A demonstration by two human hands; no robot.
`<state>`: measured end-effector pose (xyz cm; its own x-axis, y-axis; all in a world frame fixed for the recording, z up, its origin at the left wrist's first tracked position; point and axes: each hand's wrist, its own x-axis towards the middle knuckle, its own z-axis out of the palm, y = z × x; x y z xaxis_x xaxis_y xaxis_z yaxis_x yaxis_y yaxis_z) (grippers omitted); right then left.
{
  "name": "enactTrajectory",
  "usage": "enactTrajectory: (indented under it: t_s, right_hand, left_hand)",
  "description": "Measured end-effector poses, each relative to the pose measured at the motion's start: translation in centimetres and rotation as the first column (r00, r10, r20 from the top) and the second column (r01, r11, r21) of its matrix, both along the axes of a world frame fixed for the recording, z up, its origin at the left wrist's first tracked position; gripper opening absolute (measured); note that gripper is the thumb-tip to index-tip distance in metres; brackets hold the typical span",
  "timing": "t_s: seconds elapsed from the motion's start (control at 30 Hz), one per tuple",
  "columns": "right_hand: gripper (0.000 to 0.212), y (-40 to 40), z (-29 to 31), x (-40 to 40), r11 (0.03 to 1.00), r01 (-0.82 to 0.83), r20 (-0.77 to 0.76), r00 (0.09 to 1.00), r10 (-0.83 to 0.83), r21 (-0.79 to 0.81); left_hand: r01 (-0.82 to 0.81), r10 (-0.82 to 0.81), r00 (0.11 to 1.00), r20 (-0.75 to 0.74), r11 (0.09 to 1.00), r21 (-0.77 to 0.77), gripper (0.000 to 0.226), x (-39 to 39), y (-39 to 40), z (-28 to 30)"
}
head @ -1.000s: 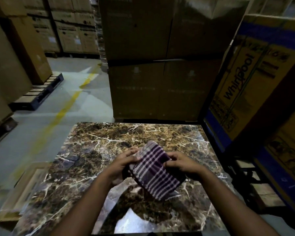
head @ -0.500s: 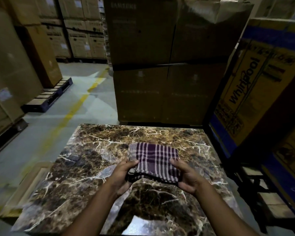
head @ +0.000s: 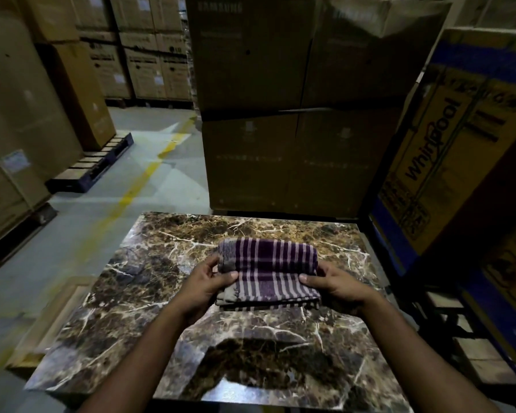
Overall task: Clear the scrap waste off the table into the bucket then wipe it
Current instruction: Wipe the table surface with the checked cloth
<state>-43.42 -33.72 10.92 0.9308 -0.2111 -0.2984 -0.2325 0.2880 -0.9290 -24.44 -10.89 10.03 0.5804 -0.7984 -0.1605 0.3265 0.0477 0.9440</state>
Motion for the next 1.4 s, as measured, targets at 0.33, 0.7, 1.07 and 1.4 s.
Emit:
enactTrajectory:
  t_s: [0.33,0.7,1.07,1.4]
  right_hand:
    - [0.026,0.3,-0.2,-0.8,0.993,0.119,0.097,0.988,-0.120,0.022]
    - [0.039,-0.6,-0.1,0.6,0.983,0.107,0.033,0.994,-0.104,-0.146]
    - [0.065,1.6,1.6,8.8,0.999,0.001,0.041,0.999,0.001,-0.041]
    - [0.030,15.1,-4.0,14.3,0.996,-0.057,-0.076,0.996,0.052,-0.065]
  left_hand:
    - [0.167,-0.168,0.986,-0.015,0.985,-0.053,0.047,0.0,0.1,-0.6]
    - [0.336,-0.388,0.870,0.305,0.918,0.211,0.030,-2.2,0.5,-0.4]
    - [0.044,-0.063,0.995,0.071,0.971,0.235,0.049,-3.8,-1.7,-1.6]
    - [-0.218,0.191,0.971,0.145,0.956,0.197,0.028,2.3,7.8,-5.6]
